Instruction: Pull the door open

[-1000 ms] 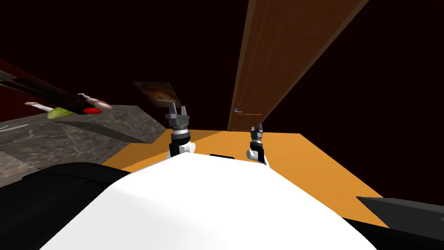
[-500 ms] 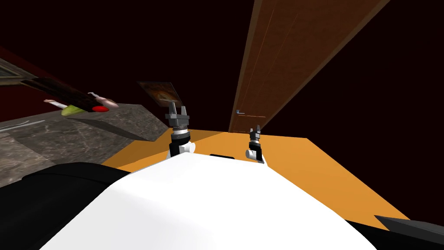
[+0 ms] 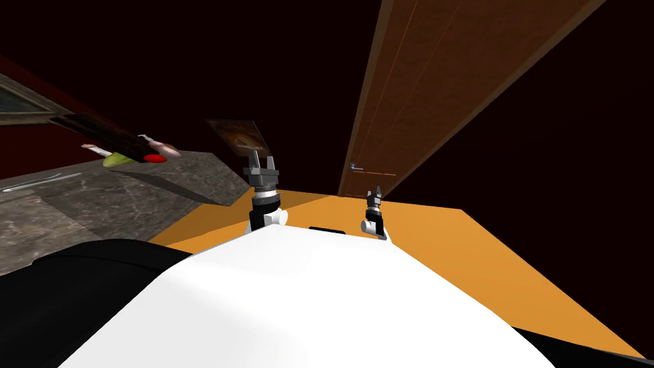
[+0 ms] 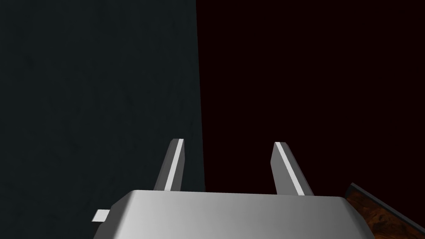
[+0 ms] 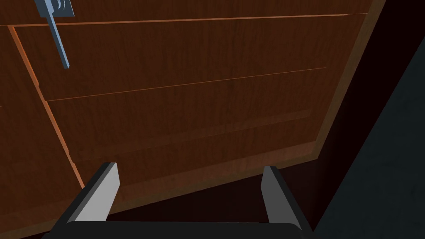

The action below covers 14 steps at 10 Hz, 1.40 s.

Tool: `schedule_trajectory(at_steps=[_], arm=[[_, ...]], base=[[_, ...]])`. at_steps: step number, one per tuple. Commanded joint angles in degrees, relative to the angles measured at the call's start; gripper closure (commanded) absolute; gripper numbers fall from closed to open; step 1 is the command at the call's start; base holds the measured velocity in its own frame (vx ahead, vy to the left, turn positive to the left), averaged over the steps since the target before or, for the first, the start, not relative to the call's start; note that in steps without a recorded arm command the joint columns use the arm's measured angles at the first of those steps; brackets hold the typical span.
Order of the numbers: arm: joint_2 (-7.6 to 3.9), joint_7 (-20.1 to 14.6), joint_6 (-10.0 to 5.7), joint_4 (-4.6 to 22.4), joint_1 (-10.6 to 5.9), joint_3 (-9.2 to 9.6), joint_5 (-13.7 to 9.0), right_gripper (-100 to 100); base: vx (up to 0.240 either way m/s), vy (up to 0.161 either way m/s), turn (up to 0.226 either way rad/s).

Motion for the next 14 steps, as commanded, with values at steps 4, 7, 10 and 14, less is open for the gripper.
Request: schedule_trajectory(at_steps=[4, 7, 10, 14], arm=[[-0.32, 0.59, -1.87, 7.44, -3.07, -0.46, -1.0, -100], [-0.46, 0.83, -2.79, 11.03, -4.4, -0.65, -1.43, -100], [-0.59, 1.06, -3.69, 14.59, -5.72, -0.83, -1.85, -100], [-0.83, 1.52, -5.46, 21.23, -8.28, -1.18, -2.67, -100]], base=[[0.086, -0.03, 0.099], [0.064, -0.029, 0.064], [0.082, -0.039, 0.078], [0.07, -0.033, 0.085]])
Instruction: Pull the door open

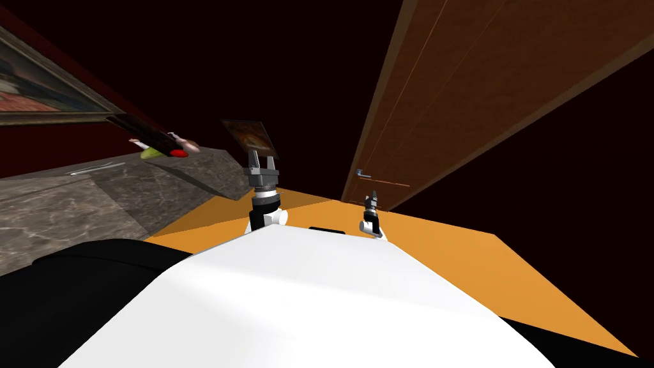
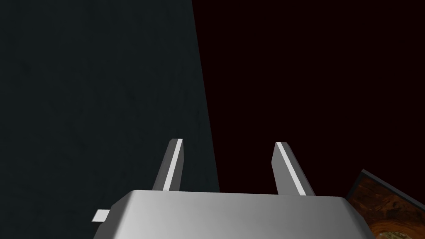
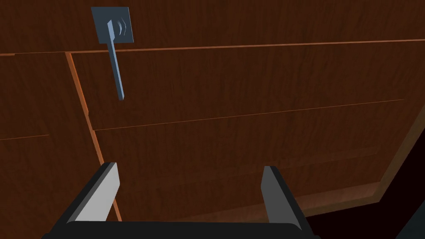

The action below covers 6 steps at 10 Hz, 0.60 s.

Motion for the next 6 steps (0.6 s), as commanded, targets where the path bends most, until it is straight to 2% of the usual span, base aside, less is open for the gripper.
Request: schedule_trajectory(at_steps=[1, 6], arm=[[0.06, 0.31, -0.84, 2.82, -1.1, -0.12, -0.3, -100], [-0.18, 0.83, -2.88, 10.44, -4.05, -0.53, -1.24, -100]], base=[[0.087, -0.034, 0.097], [0.09, -0.046, 0.082]])
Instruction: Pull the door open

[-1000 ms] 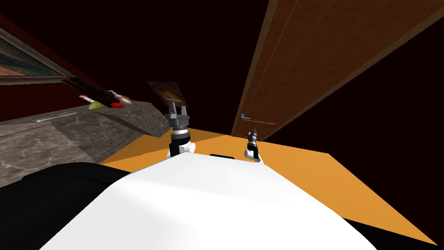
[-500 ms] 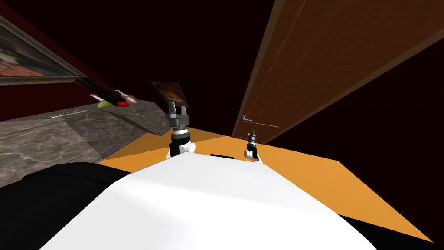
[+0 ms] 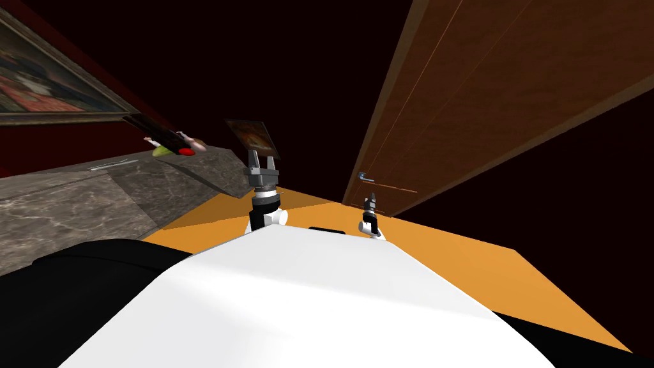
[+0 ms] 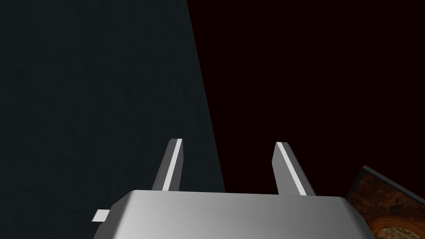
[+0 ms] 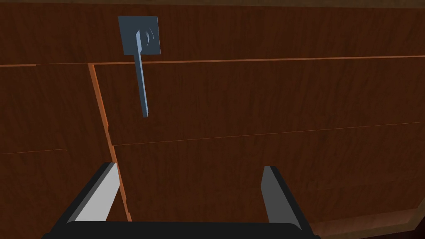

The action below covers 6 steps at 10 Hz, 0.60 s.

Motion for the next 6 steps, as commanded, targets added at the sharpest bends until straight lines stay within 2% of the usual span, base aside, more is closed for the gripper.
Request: schedule_trajectory(at_steps=[1, 2, 3, 6], arm=[[-0.09, 0.16, -0.7, 2.68, -1.16, -0.16, -0.31, -100], [-0.14, 0.26, -1.08, 4.13, -1.72, -0.24, -0.49, -100], [-0.21, 0.44, -1.79, 6.77, -2.74, -0.38, -0.82, -100], [-0.32, 0.69, -2.78, 10.51, -4.18, -0.58, -1.28, -100]], base=[[0.087, -0.052, 0.081], [0.087, -0.05, 0.1], [0.093, -0.062, 0.119], [0.091, -0.043, 0.077]])
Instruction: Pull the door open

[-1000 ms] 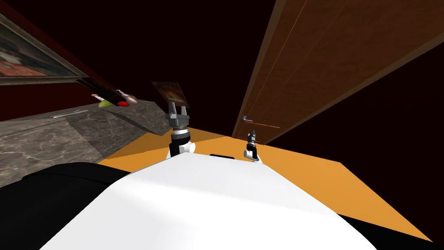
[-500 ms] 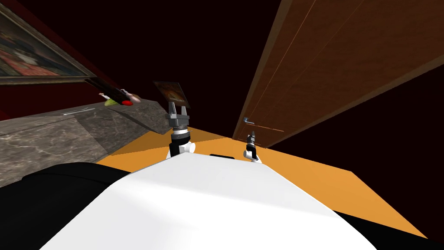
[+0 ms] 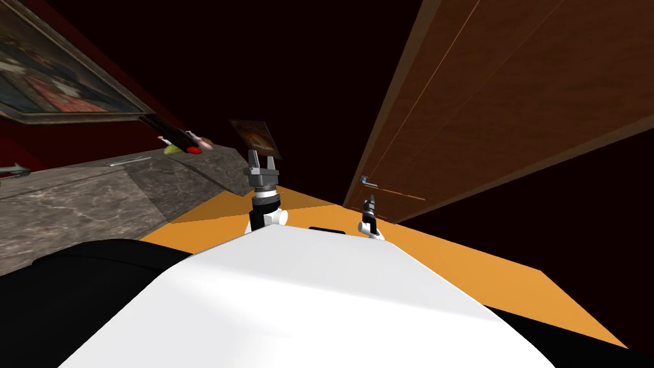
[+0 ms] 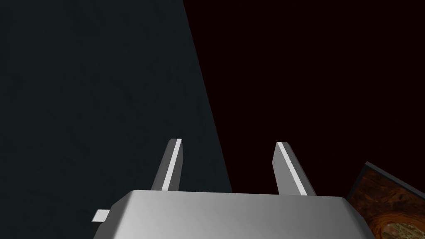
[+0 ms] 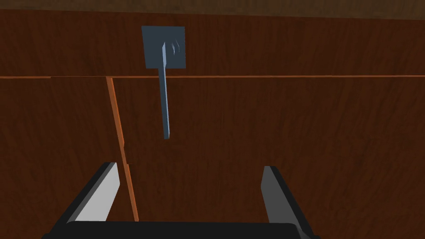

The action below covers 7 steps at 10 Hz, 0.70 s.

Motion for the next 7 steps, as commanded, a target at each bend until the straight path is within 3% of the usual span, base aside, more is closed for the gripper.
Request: schedule_trajectory(at_steps=[1, 7], arm=[[-0.11, 0.05, -0.78, 2.35, -0.87, -0.09, -0.25, -100], [-0.28, 0.49, -2.48, 8.74, -3.34, -0.43, -1.04, -100]], base=[[0.079, -0.055, 0.07], [0.063, -0.042, 0.059]])
